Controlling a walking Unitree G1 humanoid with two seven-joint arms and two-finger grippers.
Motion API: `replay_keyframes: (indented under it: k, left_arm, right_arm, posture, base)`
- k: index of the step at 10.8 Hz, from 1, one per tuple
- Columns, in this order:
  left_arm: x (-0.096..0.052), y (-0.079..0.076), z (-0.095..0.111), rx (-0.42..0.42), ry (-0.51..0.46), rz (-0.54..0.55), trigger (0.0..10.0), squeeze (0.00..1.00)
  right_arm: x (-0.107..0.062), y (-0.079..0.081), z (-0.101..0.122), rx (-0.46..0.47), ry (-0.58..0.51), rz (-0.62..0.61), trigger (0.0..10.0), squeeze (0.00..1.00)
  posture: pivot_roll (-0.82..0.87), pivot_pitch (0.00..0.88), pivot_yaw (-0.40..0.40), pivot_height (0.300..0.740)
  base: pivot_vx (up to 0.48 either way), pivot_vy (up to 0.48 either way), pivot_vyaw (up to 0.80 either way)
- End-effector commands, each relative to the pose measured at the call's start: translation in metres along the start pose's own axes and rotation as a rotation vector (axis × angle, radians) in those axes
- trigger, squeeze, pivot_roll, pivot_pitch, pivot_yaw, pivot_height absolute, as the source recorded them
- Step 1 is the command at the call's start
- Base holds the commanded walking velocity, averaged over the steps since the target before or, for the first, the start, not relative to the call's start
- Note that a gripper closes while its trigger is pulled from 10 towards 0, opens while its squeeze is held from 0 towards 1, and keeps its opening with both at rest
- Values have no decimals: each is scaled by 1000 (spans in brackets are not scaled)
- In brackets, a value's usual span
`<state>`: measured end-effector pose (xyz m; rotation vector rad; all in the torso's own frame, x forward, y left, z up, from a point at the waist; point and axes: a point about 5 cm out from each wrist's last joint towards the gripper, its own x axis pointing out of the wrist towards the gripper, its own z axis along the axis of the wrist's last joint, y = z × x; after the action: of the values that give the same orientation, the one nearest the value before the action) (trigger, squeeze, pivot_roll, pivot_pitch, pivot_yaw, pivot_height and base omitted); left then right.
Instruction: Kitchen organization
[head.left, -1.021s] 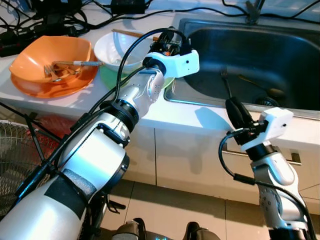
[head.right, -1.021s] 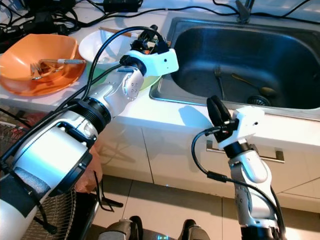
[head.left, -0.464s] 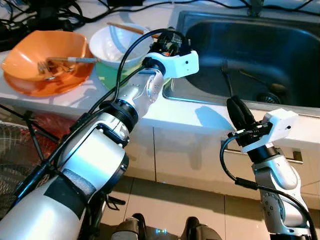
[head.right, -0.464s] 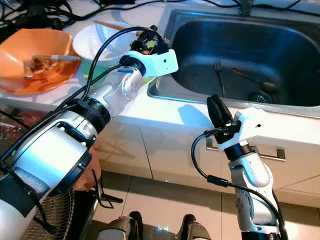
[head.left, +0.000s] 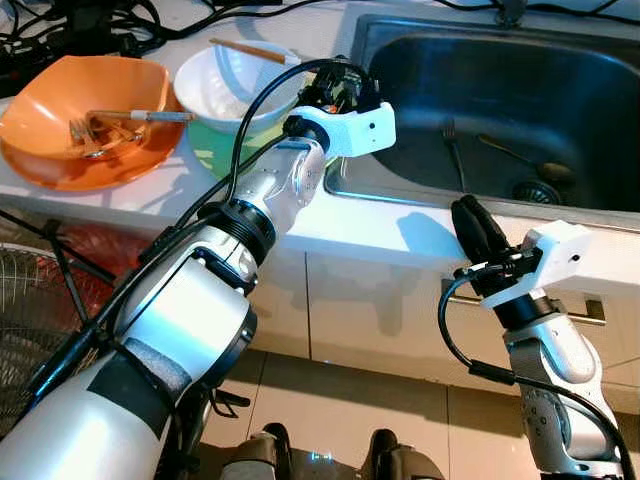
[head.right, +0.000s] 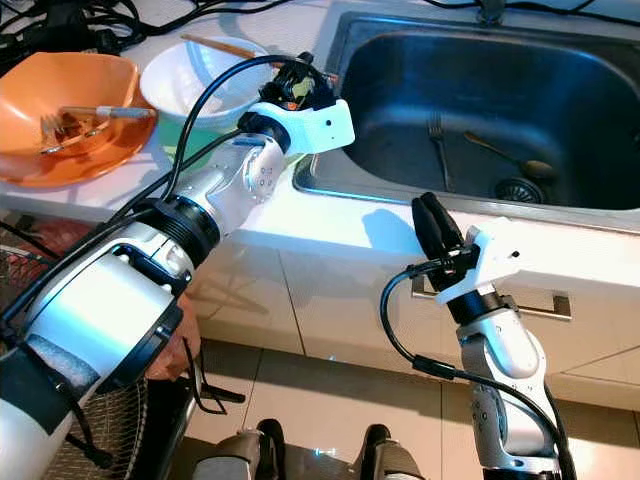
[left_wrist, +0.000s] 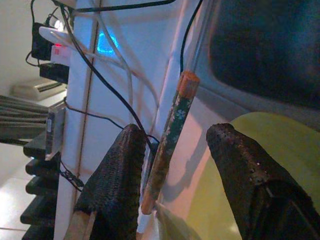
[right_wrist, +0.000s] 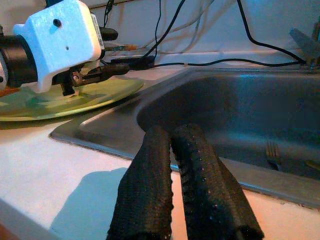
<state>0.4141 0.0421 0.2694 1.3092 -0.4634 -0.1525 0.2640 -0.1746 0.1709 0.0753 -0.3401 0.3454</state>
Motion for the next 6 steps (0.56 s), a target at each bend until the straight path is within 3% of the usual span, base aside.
replay_keyframes:
  k: [1,2,6]
  left_arm:
    - [-1,-1,-1,-7,6,1,9451,0]
    - [-1,-2,-1,-12,8,4,10000,0]
    - [1,6,1,-29,3,61,10000,0]
  right_arm:
    - [-11,-2,-22,50,114,-36,10000,0]
    - [-11,-2,-22,51,115,-39,10000,0]
    - [-10,-2,-19,50,104,-41,10000,0]
  posture:
    - [-23,267,48,740]
    - [-25,265,48,740]
    - [-28,266,46,740]
  base:
    - [0,0,0]
    - [0,0,0]
    - [0,0,0]
